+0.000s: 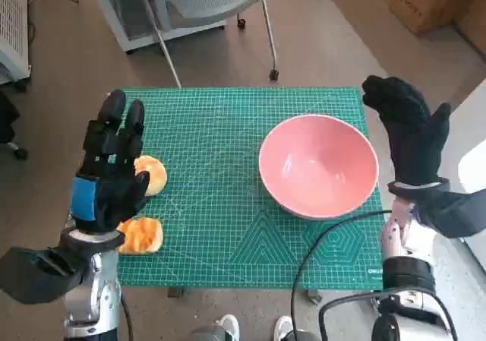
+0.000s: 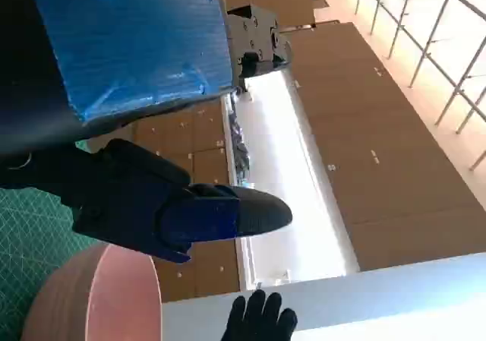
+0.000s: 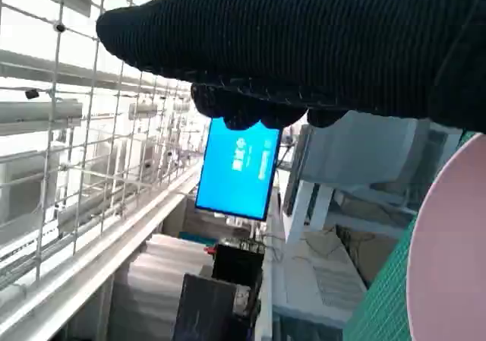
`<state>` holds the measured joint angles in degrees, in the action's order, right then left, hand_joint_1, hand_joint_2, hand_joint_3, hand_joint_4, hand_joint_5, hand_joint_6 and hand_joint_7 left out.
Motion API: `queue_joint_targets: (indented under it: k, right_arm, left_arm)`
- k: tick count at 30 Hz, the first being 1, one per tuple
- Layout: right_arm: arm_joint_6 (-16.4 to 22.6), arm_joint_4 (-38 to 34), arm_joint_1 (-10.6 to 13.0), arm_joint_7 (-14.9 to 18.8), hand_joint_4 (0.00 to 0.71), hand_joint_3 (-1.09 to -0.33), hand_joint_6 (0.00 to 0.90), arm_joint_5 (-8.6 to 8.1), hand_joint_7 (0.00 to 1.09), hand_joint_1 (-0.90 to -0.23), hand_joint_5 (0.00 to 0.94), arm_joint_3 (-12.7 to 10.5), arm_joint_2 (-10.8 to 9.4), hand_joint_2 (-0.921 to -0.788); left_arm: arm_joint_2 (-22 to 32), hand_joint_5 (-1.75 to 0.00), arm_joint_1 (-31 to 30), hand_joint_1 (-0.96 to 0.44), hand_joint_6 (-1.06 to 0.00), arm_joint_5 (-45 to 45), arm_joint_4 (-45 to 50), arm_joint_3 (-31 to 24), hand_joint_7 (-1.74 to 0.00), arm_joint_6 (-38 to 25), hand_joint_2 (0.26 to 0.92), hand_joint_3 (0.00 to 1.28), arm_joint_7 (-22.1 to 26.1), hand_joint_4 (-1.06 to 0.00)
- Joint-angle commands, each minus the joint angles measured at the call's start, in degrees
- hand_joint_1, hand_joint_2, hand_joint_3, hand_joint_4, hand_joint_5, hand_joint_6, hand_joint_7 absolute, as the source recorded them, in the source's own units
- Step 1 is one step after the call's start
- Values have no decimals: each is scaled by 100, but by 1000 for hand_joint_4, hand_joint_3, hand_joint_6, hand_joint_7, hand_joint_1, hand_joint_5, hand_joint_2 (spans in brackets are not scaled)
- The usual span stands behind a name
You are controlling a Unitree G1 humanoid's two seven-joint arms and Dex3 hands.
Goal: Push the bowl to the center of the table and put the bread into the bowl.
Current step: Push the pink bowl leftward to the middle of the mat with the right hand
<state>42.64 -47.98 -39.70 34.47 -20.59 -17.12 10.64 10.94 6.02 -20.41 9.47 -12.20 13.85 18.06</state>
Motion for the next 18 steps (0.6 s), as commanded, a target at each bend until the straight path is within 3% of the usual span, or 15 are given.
queue_joint_targets:
  k: [1, 18]
  right_arm:
    - [-129, 5, 125, 43, 110, -784, 269, -76, 5, -614, 0, -11, -11, -921]
    - [-139, 7, 163, 109, 107, -779, 267, -85, 2, -613, 1, -53, 14, -921]
  left_arm:
    - [-1, 1, -47, -636, 1, 2, 55, -26, -312, -1, 888, 388, -24, 1]
    - [30, 1, -70, -639, 1, 90, 41, -20, -323, 27, 890, 380, -61, 1]
